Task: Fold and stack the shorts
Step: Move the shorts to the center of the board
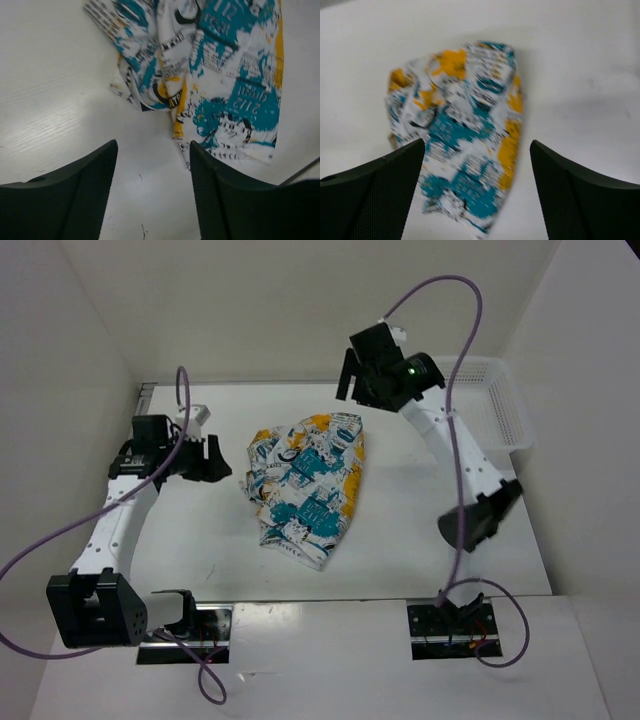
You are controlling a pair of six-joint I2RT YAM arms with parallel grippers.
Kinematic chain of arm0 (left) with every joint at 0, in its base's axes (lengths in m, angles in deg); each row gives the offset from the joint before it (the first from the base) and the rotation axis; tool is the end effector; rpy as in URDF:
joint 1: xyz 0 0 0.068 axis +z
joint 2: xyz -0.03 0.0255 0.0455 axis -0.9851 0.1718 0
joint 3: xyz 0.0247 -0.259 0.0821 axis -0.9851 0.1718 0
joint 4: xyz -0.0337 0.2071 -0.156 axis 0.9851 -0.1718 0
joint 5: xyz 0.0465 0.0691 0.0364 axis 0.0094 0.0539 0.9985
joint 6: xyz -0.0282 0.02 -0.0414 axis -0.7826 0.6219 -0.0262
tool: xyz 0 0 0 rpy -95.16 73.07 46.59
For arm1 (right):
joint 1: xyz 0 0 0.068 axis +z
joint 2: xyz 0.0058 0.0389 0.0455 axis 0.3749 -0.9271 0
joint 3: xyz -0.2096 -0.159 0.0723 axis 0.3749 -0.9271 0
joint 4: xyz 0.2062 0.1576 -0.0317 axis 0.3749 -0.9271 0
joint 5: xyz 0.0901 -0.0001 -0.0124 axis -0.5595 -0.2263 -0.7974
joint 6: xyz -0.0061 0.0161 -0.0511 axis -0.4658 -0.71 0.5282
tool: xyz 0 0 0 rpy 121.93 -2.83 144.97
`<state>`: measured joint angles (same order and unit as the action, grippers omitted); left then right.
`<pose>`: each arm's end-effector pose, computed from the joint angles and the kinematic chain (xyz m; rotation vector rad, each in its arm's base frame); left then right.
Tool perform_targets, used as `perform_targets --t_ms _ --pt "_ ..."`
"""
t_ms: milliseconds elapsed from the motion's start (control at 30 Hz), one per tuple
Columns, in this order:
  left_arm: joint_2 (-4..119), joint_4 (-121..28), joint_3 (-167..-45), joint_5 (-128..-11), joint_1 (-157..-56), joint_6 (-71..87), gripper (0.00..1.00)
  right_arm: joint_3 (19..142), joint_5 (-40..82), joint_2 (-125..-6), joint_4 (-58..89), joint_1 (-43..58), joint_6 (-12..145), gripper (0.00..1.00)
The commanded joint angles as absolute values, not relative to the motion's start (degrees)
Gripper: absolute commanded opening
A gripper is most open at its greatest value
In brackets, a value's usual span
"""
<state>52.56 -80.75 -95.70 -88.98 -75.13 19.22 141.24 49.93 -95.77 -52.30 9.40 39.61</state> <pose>0.2643 0.0064 0.3155 0.1455 2.2291 -0.5041 0.3418 0.1938 0.4406 0.2229 2.2699 0.1639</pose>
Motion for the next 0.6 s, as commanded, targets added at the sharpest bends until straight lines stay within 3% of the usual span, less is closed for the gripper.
perform_targets --t_ms 0,100,133,167,200,267,333,367,400,467,567 --pt "49.13 -76.97 -89.70 -93.55 -80.36 19.62 0.65 111.33 48.39 -77.85 -35.47 9.45 39.57 0.86" --pt "48.42 -75.46 -86.69 -93.55 -85.37 19.62 0.60 96.12 37.05 -66.31 -25.04 3.66 37.12 0.75" --pt "48.42 -74.68 -85.90 -92.86 -86.51 19.62 0.60 90.07 36.22 -65.07 -23.79 3.03 37.11 0.66" --pt "48.42 -73.72 -84.24 -92.85 -87.65 19.62 0.78 87.92 36.21 -64.28 -22.82 3.03 37.11 0.61" --pt "49.29 -73.18 -83.53 -92.24 -89.49 19.62 0.89 86.16 35.69 -64.27 -20.89 3.03 37.72 0.55" --pt "51.75 -72.13 -82.90 -91.63 -91.43 19.62 0.98 83.16 34.98 -65.14 -19.39 3.56 38.25 0.39" --pt "53.69 -70.38 -82.38 -89.96 -94.16 19.62 1.00 82.63 34.98 -69.00 -16.58 3.56 39.05 0.35" --pt "55.61 -69.76 -82.38 -88.99 -94.95 19.62 1.00 83.93 34.98 -71.02 -16.57 3.56 39.57 0.40" --pt "56.59 -69.23 -82.38 -87.85 -95.57 19.62 1.00 85.07 34.29 -73.21 -15.61 3.03 40.27 0.52" --pt "59.49 -67.03 -82.38 -86.27 -96.71 19.62 1.00 89.90 32.97 -80.77 -15.60 2.07 40.28 0.83" --pt "63.53 -65.27 -82.38 -84.33 -97.33 19.62 1.00 94.75 30.69 -89.13 -15.25 -0.39 40.28 0.87"
